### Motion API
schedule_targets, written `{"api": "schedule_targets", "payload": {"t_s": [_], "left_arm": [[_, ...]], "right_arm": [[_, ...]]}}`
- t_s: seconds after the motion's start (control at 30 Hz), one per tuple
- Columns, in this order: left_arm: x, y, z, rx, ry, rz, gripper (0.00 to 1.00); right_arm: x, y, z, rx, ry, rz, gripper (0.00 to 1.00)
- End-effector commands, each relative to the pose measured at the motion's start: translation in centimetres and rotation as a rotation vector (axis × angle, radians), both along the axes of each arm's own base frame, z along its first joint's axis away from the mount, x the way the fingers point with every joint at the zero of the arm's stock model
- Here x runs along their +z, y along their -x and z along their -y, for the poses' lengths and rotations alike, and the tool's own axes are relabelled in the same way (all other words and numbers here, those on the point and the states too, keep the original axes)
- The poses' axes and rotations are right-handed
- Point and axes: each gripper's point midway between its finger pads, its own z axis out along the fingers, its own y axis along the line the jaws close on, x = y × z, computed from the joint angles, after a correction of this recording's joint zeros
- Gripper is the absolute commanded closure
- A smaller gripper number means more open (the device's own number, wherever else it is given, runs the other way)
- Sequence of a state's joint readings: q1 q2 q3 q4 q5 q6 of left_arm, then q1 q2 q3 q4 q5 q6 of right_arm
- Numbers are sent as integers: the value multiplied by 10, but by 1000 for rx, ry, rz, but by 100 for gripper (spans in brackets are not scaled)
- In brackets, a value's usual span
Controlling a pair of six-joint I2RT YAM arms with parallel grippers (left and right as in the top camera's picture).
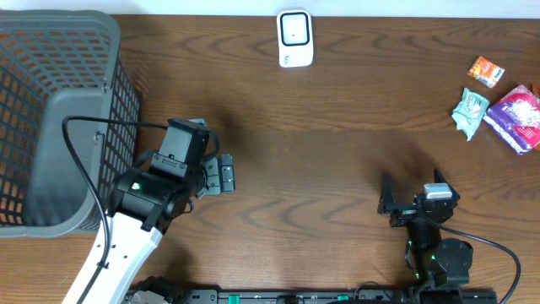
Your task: Scan the item barcode
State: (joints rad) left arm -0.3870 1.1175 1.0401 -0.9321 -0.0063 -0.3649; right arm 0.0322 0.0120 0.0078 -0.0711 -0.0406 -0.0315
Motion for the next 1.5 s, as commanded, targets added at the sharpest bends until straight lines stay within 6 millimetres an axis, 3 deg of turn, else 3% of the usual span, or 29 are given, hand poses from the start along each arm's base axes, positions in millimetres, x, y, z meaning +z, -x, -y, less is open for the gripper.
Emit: {"api": "schedule_targets", "payload": {"t_s": [0.0,0.1,0.27,0.47,0.93,1.2,1.47], "left_arm": [[1,0,-2,-5,-11,2,2],[2,1,-9,10,-30,21,2],[-10,23,-21,7,-35,47,2],[-25,28,-35,-23,-22,244,2],[4,13,-60,51,28,791,2],[3,16,-78,116,36,888,2],[11,11,-80,127,49,1019,2]], "right_arm": [[0,0,-2,8,10,3,1],[0,0,-2,8,11,3,1],[0,0,-2,8,11,2,1],[0,0,-2,8,11,2,1],[0,0,-2,8,10,2,1],[0,0,-2,8,10,2,1],[0,0,-2,8,10,2,1]]}}
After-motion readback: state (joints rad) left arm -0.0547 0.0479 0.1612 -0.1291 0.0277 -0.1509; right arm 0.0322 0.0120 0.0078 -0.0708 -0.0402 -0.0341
